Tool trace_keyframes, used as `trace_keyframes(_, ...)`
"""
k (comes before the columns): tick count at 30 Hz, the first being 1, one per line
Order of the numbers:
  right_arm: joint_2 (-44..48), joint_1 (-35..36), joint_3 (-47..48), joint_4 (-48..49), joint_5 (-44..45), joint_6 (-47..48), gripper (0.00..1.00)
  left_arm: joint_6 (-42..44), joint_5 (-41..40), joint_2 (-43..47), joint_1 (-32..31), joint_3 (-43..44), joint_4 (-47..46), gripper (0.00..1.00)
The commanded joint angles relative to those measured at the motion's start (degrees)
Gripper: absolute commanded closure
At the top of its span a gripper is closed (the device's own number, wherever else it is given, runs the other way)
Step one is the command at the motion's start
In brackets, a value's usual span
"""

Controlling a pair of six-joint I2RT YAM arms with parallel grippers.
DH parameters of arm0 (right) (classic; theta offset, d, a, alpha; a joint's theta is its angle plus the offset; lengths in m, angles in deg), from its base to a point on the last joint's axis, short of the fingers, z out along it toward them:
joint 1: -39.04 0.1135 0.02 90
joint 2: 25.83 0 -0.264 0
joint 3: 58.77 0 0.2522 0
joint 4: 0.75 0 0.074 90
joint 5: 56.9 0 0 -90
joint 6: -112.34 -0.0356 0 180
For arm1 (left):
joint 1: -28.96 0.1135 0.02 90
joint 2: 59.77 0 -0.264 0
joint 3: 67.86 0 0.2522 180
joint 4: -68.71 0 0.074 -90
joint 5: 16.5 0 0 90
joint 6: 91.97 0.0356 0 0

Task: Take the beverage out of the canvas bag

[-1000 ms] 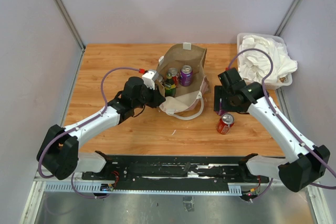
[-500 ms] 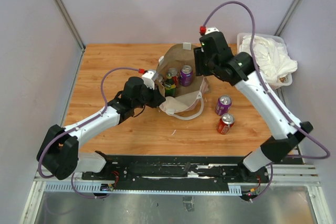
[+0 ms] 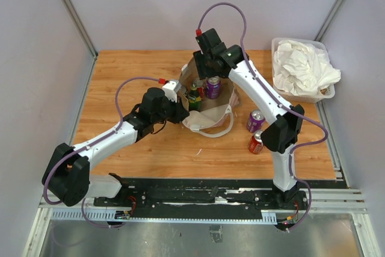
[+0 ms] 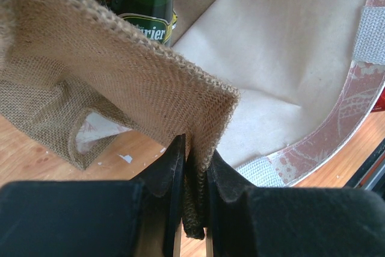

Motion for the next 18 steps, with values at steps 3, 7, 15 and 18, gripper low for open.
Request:
trace_keyframes(3, -2.1, -4.4, -2.9, 3.8, -2.2, -3.3, 0.46, 1.1, -2.1, -0.9, -0.3, 0.7, 5.0, 0.90)
trace_keyframes(7, -3.8, -5.5, -3.4, 4.5, -1.9, -3.1, 0.37, 1.2, -1.8, -1.3, -0.3, 0.9, 5.0, 0.90)
trace_keyframes(15, -8.3, -6.6, -3.7, 7.0, 0.6, -3.6, 0.21, 1.4, -1.5, -2.2, -0.3, 1.0, 5.4, 0.89)
trace_keyframes(18, -9.2, -7.2, -4.7, 8.7, 1.4, -4.8, 0.22, 1.3, -1.5, -2.2, -0.3, 0.5, 5.5, 0.88)
